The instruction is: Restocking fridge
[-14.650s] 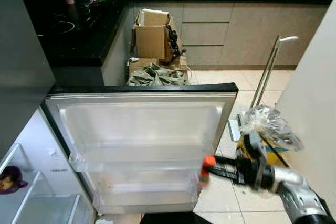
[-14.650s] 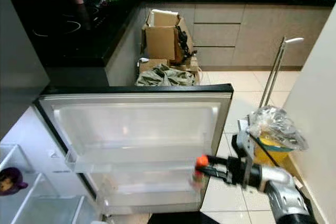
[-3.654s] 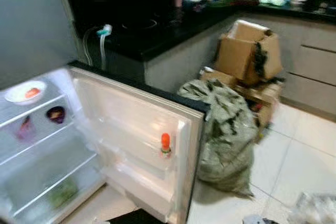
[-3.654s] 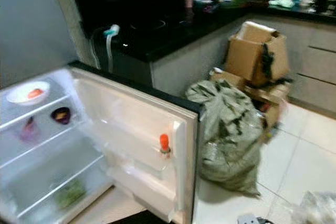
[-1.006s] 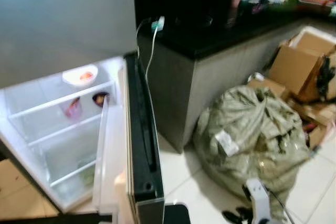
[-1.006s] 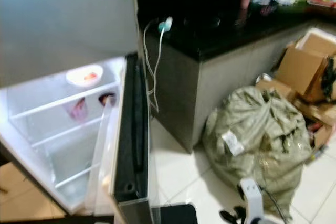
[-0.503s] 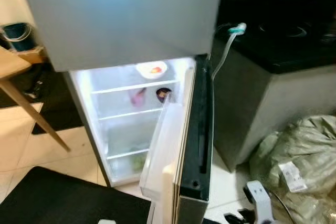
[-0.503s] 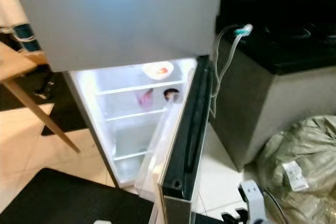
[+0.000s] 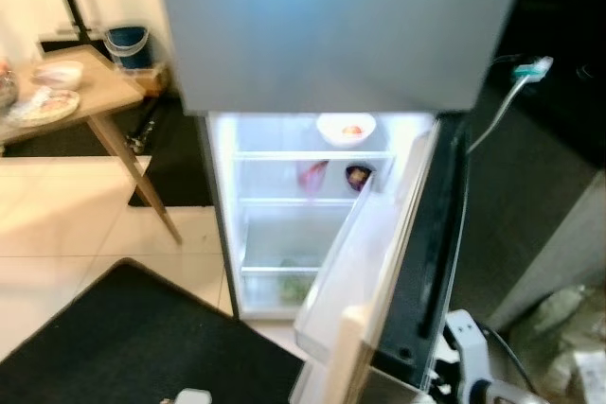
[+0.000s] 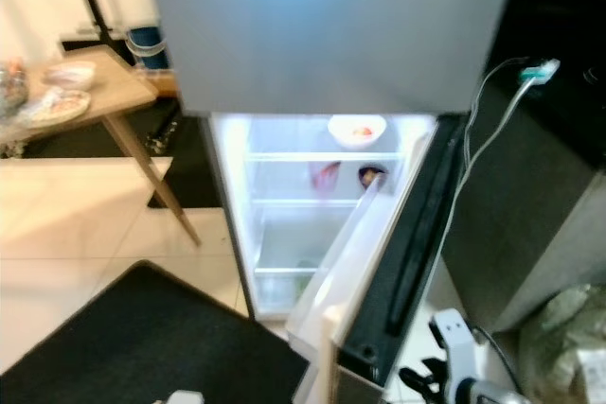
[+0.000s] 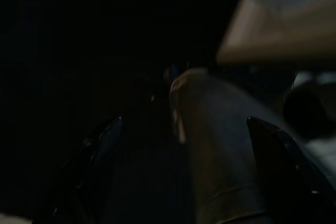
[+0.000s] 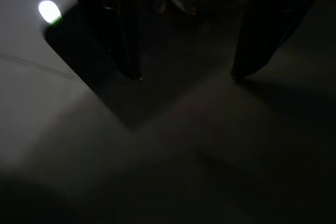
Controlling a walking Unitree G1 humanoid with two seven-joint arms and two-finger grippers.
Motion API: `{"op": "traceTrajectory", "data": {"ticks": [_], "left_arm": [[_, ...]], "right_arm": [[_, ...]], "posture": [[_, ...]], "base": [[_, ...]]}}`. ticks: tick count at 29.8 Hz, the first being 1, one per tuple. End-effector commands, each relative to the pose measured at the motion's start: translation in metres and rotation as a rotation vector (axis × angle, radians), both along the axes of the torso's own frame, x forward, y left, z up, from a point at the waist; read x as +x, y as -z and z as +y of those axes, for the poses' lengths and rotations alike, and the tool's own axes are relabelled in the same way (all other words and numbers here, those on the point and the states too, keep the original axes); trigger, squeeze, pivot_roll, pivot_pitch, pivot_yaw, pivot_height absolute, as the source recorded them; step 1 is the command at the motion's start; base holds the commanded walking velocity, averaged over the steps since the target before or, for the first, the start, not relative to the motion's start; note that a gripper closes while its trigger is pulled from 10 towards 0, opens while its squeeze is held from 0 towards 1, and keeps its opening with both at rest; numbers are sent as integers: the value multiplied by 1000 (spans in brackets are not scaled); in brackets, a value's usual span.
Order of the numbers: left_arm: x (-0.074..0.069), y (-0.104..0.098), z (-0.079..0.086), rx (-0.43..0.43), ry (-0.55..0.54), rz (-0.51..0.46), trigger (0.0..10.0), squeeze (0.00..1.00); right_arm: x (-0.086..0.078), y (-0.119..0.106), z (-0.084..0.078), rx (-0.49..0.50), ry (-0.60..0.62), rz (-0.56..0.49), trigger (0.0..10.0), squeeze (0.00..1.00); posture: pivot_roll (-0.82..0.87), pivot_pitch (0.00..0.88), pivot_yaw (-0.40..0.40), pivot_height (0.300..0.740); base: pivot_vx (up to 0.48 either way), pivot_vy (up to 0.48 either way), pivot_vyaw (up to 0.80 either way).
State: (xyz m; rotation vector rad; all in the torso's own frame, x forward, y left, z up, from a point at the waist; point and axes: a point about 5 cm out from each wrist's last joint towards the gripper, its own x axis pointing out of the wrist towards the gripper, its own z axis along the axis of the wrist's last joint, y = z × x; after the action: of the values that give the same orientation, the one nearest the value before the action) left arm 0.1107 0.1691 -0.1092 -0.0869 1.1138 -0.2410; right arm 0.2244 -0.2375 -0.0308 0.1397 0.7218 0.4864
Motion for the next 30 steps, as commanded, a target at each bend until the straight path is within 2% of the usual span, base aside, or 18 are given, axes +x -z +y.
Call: {"op": "traceTrajectory", "data": {"ticks": [1,8,9,10,12,16,18,21,22,23,29,30], "left_arm": [[-20,6,-8,-20,12,79,10000,0],[-20,6,-8,-23,8,79,10000,0],[-21,6,-9,-25,6,81,10000,0],[-21,6,-9,-25,6,81,10000,0],[-22,6,-9,-26,5,83,10000,0],[-22,7,-9,-26,4,83,10000,0],[-22,7,-10,-27,3,83,10000,0],[-21,6,-10,-28,0,80,10000,0],[-21,6,-10,-28,0,80,10000,0],[-21,6,-11,-29,-2,78,10000,0],[-21,6,-11,-29,-6,74,10000,0],[-21,6,-11,-28,-9,73,10000,0]], "right_arm": [[15,-11,11,50,-54,-73,10000,0],[29,-23,24,101,-135,-135,10000,0],[37,-30,33,125,-180,-177,10000,0],[37,-30,33,125,-180,-177,10000,0],[50,-42,48,148,-227,-240,10000,0],[56,-47,53,148,-240,-270,10000,0],[64,-54,60,130,-249,-316,10000,0],[88,-73,68,35,-179,-412,10000,0],[88,-73,68,35,-179,-412,10000,0],[100,-85,71,7,-130,-464,10000,0],[117,-104,73,-55,-55,-544,10000,0],[127,-116,74,-99,-6,-587,10000,0]], "posture": [[-76,0,-23,740],[-73,0,-26,740],[-71,0,-28,740],[-71,0,-28,740],[-69,0,-30,740],[-69,0,-31,740],[-69,0,-31,740],[-69,0,-31,740],[-69,0,-31,740],[-62,0,-36,740],[-58,0,-38,740],[-57,0,-39,740]], "base": [[0,0,775],[0,0,771],[0,0,769],[0,0,769],[0,0,769],[0,0,769],[0,0,722],[0,0,227],[0,0,0],[0,0,0],[0,0,0],[0,0,0]]}}
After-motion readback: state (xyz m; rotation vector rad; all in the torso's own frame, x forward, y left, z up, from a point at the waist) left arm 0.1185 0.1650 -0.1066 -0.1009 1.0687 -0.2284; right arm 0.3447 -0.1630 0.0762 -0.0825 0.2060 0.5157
